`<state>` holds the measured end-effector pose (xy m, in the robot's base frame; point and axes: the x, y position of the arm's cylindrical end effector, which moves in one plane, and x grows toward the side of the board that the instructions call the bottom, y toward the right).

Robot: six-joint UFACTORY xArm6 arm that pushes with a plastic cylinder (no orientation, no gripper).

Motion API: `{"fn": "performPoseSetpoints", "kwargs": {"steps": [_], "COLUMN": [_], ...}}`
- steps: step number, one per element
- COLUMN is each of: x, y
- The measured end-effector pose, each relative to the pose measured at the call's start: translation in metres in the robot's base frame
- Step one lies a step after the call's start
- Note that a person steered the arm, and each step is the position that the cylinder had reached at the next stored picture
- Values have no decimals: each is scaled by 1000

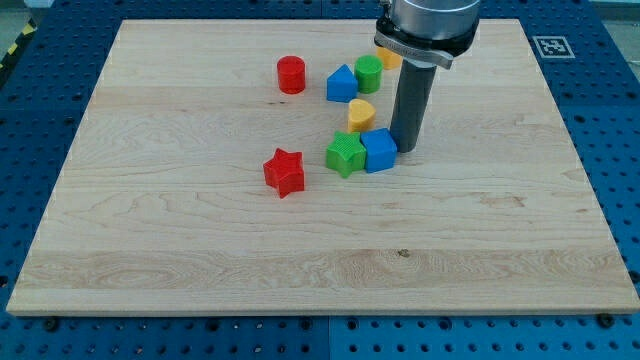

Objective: Separate the green star and blue cube

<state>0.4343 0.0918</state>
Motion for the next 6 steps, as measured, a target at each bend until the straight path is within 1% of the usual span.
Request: {"fn": "performPoseSetpoints", "kwargs": {"steps": [1, 2, 3, 4, 5, 6], "x": [3, 24, 53, 53, 40, 34], "y": [25, 37, 35, 27, 7, -26]}}
